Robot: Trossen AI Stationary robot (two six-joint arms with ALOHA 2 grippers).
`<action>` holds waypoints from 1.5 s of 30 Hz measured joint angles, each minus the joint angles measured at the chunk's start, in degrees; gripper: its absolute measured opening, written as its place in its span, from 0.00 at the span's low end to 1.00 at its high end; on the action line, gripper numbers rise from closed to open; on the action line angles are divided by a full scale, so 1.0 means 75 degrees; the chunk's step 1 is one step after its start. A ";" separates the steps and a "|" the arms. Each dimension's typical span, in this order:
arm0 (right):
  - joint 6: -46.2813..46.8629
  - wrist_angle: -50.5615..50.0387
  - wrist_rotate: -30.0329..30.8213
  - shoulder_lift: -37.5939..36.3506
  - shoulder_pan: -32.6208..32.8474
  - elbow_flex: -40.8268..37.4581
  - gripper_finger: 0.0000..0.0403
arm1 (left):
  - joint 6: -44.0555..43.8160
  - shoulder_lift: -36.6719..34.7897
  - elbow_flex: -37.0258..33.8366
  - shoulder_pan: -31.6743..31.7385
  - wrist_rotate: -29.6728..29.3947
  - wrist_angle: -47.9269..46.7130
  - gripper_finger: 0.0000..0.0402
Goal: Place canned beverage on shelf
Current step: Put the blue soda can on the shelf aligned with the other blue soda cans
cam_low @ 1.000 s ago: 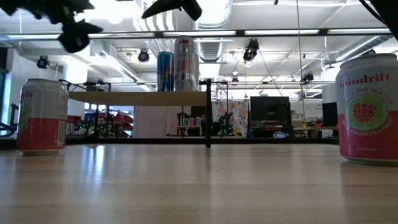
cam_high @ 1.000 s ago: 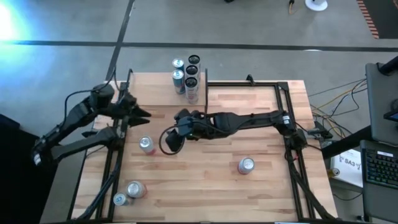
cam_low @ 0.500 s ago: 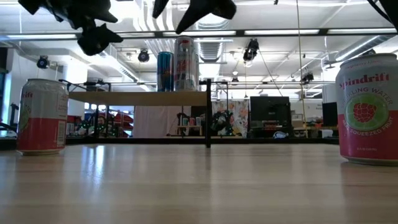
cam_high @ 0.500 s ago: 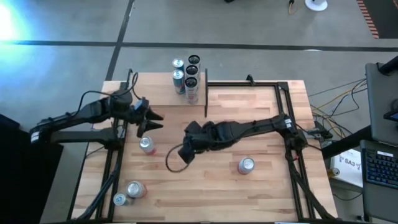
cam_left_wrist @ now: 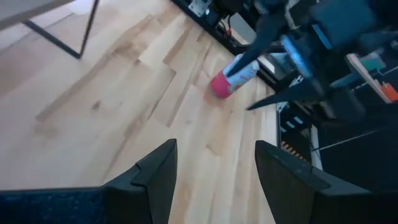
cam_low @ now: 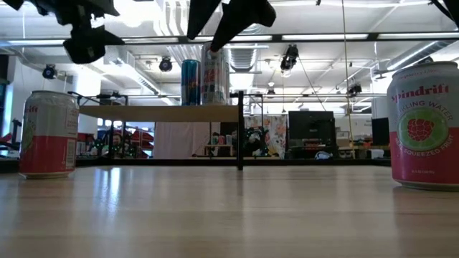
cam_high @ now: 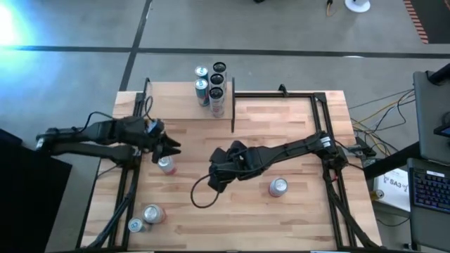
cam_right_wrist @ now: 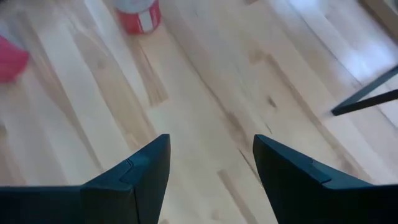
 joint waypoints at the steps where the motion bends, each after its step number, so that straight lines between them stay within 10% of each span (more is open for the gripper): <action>1: -0.0114 0.0011 0.0003 0.0000 -0.0003 -0.0056 0.54 | -0.0170 0.0034 0.0000 -0.0344 -0.0319 0.0028 0.46; 11: -0.0866 0.1437 -0.0684 0.0000 0.0126 -0.1278 0.54 | -0.2622 0.0955 -0.0035 -0.2991 -0.1588 -0.0471 0.46; 20: -0.0692 0.5705 -0.2008 0.0000 0.0134 -0.3676 0.54 | -0.5573 0.1104 0.0536 -0.4782 -0.1040 -0.1675 0.46; 32: -0.0442 0.6217 -0.2201 0.0000 0.0134 -0.4598 0.54 | -0.9776 0.2757 0.0756 -0.8137 -0.0053 -0.1856 0.46; 45: -0.0778 0.7094 -0.2804 0.0000 -0.0192 -0.4601 0.54 | -0.9240 0.3790 0.2369 -0.8492 -0.0193 -0.3714 0.71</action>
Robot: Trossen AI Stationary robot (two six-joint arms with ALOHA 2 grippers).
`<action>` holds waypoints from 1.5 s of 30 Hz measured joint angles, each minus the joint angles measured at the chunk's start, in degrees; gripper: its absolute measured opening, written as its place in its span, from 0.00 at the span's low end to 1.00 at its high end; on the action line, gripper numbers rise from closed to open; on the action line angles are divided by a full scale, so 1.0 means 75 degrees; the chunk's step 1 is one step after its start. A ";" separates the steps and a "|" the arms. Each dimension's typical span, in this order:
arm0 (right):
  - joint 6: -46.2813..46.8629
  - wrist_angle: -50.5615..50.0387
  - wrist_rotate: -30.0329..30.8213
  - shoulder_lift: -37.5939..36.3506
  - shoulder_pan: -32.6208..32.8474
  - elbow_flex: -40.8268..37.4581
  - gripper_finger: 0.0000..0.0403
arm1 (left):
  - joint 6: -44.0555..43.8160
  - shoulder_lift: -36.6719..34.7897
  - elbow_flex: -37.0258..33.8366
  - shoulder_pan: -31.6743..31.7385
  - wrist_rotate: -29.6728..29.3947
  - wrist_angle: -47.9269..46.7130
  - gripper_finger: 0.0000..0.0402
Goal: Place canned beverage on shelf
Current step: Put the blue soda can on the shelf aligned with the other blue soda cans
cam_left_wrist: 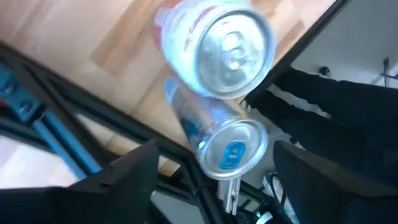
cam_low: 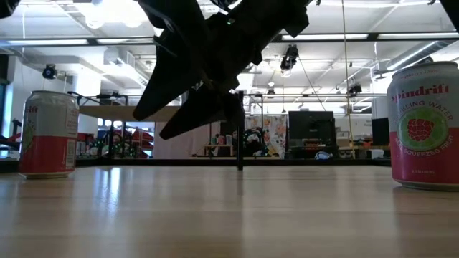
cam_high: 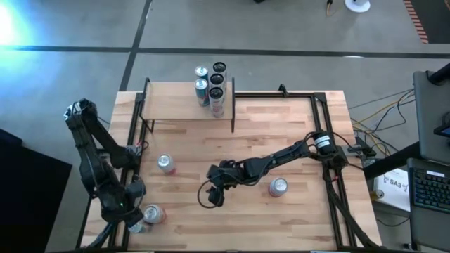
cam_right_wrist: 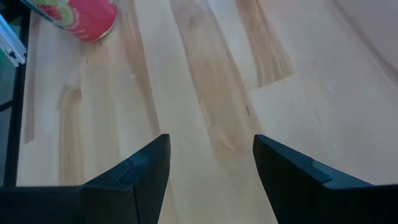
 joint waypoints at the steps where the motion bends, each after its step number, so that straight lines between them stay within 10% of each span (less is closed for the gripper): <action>1: 0.0000 -0.0002 -0.0009 0.0000 -0.0007 0.0000 0.54 | 0.0190 0.0082 0.0083 0.0003 -0.0049 0.0011 0.74; 10: -0.0020 -0.0003 -0.0142 0.0000 -0.0012 -0.0004 0.54 | 0.2712 0.1225 0.0764 0.0003 -0.0065 0.0443 0.98; 24: 0.0000 -0.0001 -0.0152 0.0000 -0.0015 -0.0009 0.54 | 0.3448 0.2248 0.1113 -0.0169 -0.0042 -0.0026 0.96; 45: 0.0011 0.0020 -0.0125 0.0000 -0.0078 -0.0009 0.54 | 0.3269 0.2315 0.0765 -0.0192 0.0173 0.0128 0.46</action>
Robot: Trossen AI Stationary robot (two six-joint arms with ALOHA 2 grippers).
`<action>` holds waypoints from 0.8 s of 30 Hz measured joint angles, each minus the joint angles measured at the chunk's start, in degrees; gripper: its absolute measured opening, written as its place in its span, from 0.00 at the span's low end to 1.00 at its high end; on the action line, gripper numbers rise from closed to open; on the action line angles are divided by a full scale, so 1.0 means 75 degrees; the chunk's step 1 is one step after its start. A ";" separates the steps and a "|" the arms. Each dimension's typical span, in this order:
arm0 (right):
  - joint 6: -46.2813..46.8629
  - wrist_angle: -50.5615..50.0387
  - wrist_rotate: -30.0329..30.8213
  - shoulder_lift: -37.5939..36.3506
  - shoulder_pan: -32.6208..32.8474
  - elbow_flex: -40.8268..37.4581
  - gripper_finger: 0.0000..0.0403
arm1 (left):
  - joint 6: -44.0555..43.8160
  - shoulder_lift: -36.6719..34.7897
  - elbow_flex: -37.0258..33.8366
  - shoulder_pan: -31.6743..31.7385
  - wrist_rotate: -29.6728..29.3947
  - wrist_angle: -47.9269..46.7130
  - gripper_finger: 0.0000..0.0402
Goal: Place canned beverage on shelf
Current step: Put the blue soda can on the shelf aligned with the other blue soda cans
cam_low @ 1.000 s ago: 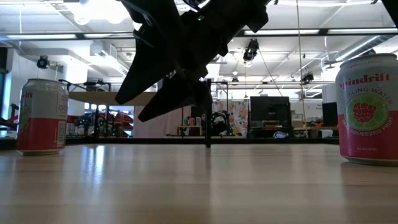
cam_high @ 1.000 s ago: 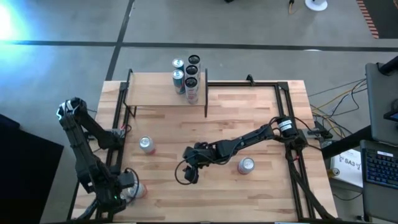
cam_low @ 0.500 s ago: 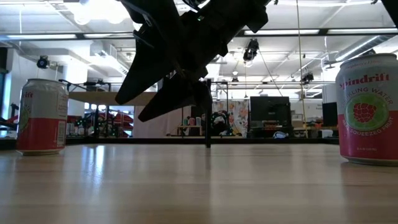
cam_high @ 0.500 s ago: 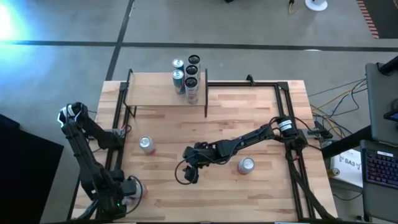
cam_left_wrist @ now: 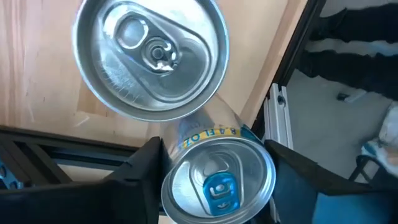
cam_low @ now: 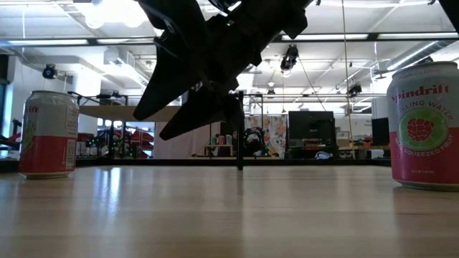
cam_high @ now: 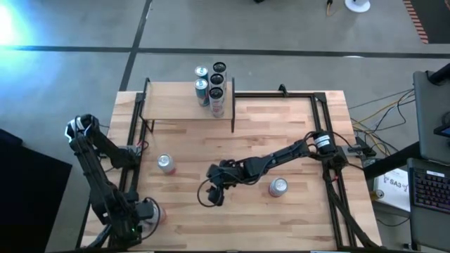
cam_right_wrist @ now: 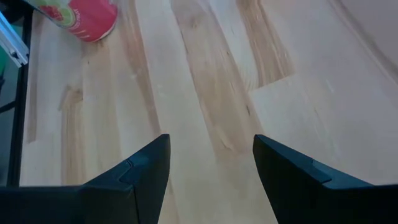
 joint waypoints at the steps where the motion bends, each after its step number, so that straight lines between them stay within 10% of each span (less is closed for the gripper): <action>1: 0.0038 0.0008 0.0005 0.0000 -0.0002 0.0000 0.54 | -0.0146 -0.0031 -0.0007 0.0010 -0.0002 0.0004 0.45; 14: 0.0755 0.0492 0.0065 -0.0390 0.0051 0.0023 0.54 | 0.0165 -0.0642 0.1183 0.0588 -0.0166 0.0021 0.44; 24: 0.0204 0.1413 -0.0279 -0.1776 0.0101 0.0044 0.54 | 0.2878 -0.0628 0.1988 0.2012 -0.0448 -0.0205 0.44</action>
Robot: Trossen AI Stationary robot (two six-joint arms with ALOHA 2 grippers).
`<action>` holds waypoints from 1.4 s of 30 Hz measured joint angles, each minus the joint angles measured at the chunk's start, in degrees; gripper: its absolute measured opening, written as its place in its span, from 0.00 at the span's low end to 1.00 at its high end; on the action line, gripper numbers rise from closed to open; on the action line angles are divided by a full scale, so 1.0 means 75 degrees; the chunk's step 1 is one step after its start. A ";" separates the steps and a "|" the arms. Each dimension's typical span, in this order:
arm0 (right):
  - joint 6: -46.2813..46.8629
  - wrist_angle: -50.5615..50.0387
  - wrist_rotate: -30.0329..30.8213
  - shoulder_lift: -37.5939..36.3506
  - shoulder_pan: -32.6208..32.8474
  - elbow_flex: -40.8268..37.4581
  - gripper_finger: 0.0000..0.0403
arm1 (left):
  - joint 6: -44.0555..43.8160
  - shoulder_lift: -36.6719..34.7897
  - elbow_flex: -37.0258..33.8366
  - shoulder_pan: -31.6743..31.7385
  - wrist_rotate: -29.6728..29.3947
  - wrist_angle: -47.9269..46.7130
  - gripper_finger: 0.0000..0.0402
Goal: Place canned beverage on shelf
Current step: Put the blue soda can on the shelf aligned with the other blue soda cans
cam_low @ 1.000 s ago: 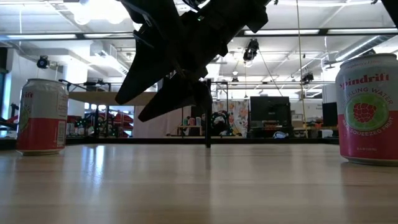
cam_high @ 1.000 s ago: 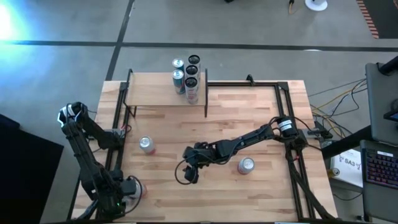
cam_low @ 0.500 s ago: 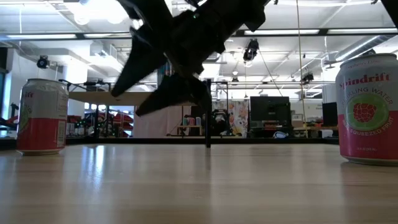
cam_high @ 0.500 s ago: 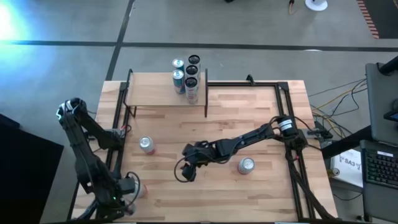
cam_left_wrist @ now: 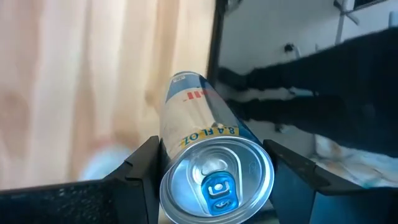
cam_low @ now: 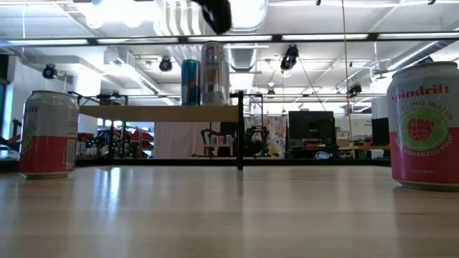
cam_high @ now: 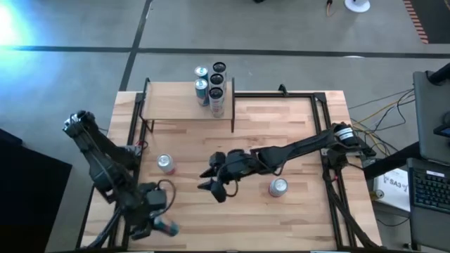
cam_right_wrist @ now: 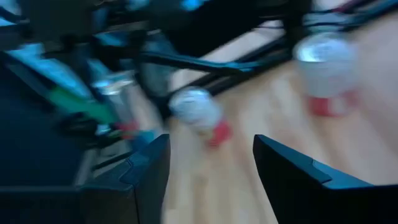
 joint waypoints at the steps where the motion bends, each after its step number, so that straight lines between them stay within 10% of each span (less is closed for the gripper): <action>1: 0.0002 0.0187 -0.0321 0.0005 -0.0004 0.0000 0.54 | 0.0289 0.0000 0.0046 0.0153 -0.0054 -0.0005 0.44; 8: 0.0346 0.1819 -0.2355 0.0296 -0.0080 -0.0006 0.54 | 0.1944 0.0000 0.0190 0.1087 -0.0072 -0.0116 0.45; 23: 0.0031 0.1527 -0.1814 0.0323 -0.0210 -0.0012 0.81 | 0.4151 -0.0003 0.0847 0.2603 -0.0066 -0.0102 0.45; 42: -0.0250 0.1120 -0.1796 0.0322 -0.0126 -0.0015 0.75 | 0.4798 -0.0003 0.1185 0.3339 0.0235 0.0158 0.45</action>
